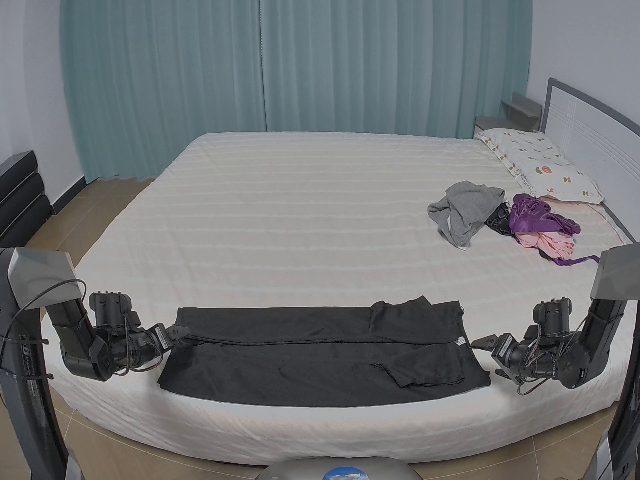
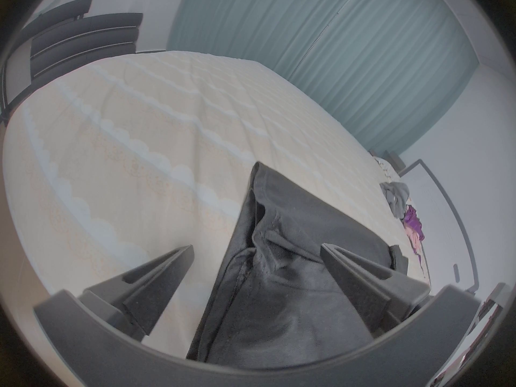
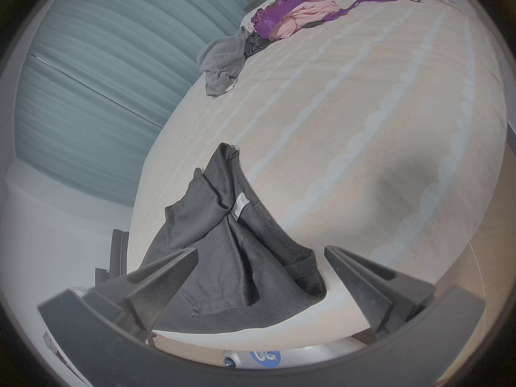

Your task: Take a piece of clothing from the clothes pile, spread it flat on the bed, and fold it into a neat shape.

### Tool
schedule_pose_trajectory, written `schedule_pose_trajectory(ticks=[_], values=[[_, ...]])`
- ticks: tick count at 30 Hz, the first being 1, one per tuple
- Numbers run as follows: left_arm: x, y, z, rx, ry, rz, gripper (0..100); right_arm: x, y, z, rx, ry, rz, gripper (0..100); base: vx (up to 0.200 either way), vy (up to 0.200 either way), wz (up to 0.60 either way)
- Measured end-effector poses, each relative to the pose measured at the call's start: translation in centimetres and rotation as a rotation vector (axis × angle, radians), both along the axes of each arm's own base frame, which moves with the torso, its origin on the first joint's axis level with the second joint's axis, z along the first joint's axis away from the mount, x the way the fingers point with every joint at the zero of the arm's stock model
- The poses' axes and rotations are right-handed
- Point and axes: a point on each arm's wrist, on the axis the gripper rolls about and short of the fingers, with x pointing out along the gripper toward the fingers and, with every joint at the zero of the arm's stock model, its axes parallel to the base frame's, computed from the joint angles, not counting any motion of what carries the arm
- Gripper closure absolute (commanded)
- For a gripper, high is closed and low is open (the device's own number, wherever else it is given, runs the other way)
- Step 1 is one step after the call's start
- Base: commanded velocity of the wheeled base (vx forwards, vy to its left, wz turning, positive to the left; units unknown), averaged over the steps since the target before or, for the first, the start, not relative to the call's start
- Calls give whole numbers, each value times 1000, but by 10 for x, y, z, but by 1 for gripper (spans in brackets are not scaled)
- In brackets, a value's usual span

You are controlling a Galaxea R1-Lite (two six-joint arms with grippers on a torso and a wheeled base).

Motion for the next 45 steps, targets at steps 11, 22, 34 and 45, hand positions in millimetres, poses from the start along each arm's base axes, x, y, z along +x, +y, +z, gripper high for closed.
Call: schedule_pose_trajectory(ticks=[11, 22, 34, 45], values=[[7, 7, 19, -71, -75, -19, 0, 3, -5, -1, 20, -1, -1, 0, 0, 0, 0], [29, -2, 1, 10, -95, -76, 0, 2, -9, -3, 41, 8, 6, 0, 0, 0, 0], [29, -9, -21, 131, -61, -98, 0, 2, -9, -4, 40, -20, 8, 0, 0, 0, 0], [24, -17, -26, 136, -53, -116, 100, 0, -8, -6, 38, -21, 11, 0, 0, 0, 0]])
